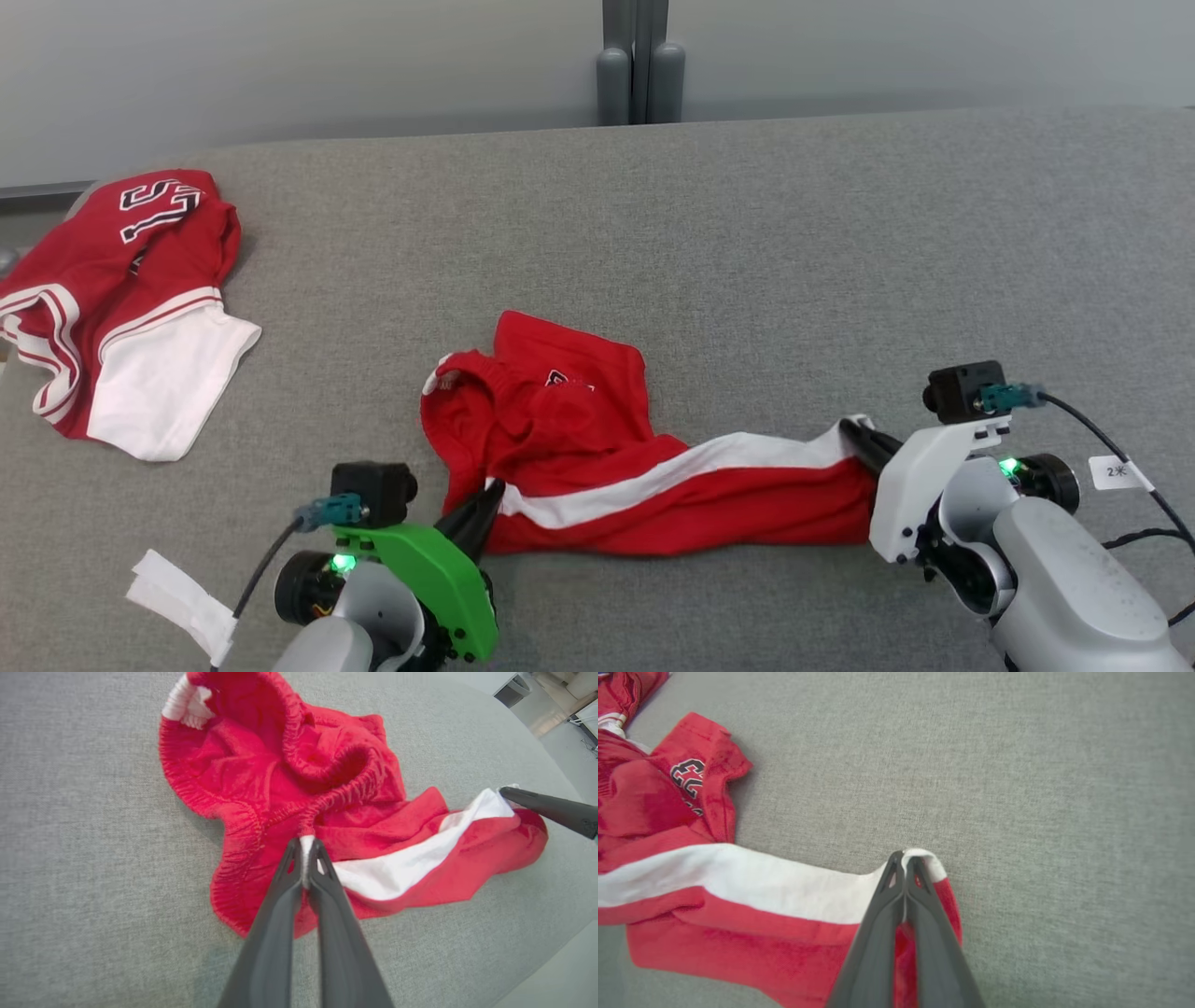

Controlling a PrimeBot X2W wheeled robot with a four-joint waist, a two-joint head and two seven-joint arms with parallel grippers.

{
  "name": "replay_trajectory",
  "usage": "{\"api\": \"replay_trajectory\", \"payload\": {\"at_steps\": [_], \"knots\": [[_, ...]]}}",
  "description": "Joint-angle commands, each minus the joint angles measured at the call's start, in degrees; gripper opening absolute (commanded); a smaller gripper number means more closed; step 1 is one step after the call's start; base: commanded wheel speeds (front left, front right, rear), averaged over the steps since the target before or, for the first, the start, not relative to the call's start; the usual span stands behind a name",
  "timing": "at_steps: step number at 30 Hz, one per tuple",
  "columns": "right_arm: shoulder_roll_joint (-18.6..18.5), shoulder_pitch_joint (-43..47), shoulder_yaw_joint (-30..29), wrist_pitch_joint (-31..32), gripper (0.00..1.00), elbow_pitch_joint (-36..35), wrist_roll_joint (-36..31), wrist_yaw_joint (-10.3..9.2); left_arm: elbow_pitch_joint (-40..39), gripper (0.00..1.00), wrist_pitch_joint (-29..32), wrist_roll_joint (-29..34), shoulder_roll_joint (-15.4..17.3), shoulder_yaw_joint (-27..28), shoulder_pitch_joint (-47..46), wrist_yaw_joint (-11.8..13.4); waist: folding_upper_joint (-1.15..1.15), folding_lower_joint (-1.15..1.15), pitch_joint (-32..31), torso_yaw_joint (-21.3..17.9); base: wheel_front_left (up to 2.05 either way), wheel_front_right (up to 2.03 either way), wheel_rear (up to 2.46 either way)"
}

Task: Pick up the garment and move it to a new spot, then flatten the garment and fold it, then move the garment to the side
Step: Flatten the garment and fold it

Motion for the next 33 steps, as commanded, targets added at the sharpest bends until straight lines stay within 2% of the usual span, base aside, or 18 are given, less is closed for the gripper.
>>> {"api": "replay_trajectory", "payload": {"at_steps": [1, 10, 15, 22, 28, 33], "knots": [[-0.71, -1.01, -0.43, -1.57, 0.00, -0.93, 0.25, -0.04, -0.77, 0.00, -0.88, -0.94, -0.02, 0.75, -1.21, 0.21, 0.00, 0.00, -0.25, -0.15, 0.00, 0.00, 0.00], [-3.06, -2.35, -2.42, -5.47, 0.00, -9.78, 1.46, -0.04, -8.02, 0.00, -2.87, -4.29, 0.71, 5.12, -5.69, 0.04, 0.00, 0.00, -2.30, -0.99, 0.00, 0.00, 0.00], [-4.56, -3.13, -4.70, -5.41, 0.00, -17.59, 0.22, -0.04, -14.15, 0.00, -2.10, -4.04, 2.69, 7.32, -9.97, 0.44, 0.00, 0.00, -3.84, -1.69, 0.00, 0.00, 0.00], [-5.26, -2.59, -8.96, -3.57, 0.00, -31.85, -2.04, -0.04, -23.48, 0.00, 0.44, -3.67, 5.26, 9.30, -15.56, 1.04, 0.00, 0.00, -5.96, -2.94, 0.00, 0.00, 0.00], [-3.69, -3.06, -13.16, 0.17, 0.00, -44.68, -4.49, -0.04, -29.73, 0.00, 3.94, -3.94, 7.11, 10.43, -20.14, 1.92, 0.00, 0.00, -7.05, -4.25, 0.00, 0.00, 0.00], [-2.63, -4.06, -15.88, 3.35, 0.00, -49.67, -5.94, -0.04, -30.19, 0.00, 6.13, -4.45, 7.60, 10.69, -23.20, 2.50, 0.00, 0.00, -6.56, -5.13, 0.00, 0.00, 0.00]]}}
